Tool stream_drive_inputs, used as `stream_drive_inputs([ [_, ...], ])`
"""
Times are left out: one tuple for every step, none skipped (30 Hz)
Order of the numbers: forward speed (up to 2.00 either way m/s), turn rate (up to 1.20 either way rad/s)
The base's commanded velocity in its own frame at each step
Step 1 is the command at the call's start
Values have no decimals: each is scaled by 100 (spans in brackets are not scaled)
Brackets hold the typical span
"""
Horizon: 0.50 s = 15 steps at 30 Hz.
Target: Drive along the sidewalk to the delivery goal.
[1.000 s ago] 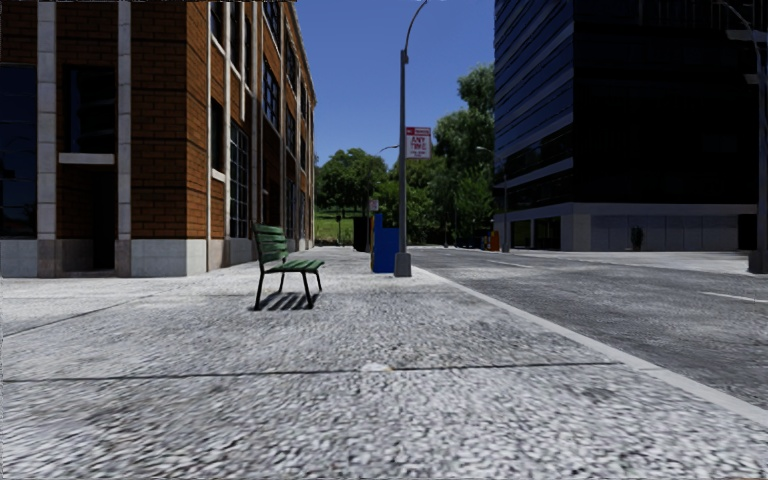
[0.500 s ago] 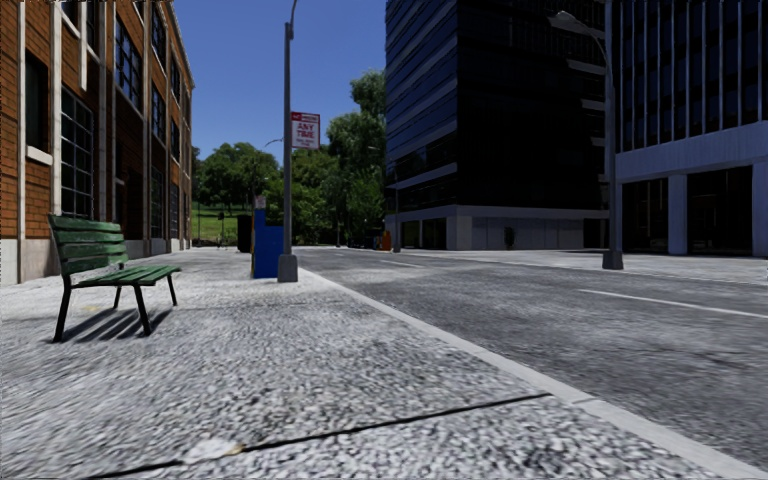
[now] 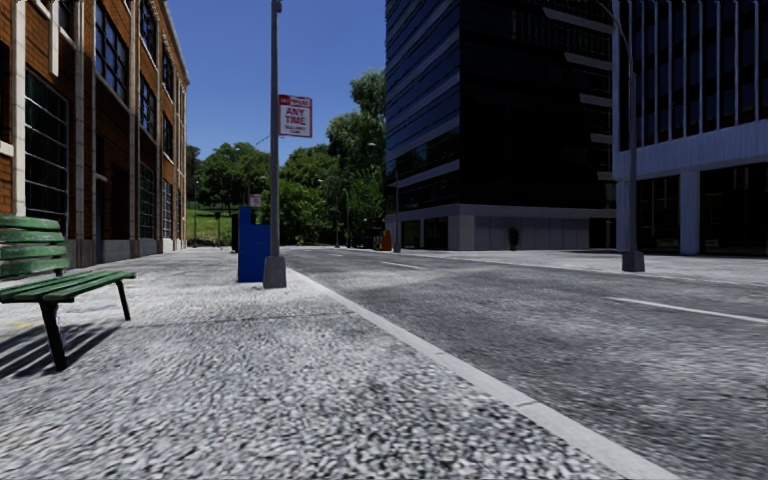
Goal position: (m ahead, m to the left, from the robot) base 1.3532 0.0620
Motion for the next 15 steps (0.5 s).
stream_drive_inputs([
  [172,35],
  [172,35],
  [172,37],
  [172,41],
  [172,46],
  [172,46],
  [170,48],
  [168,50],
  [167,50],
  [167,51],
  [167,51],
  [167,51],
  [166,51],
  [166,51],
  [166,51],
])
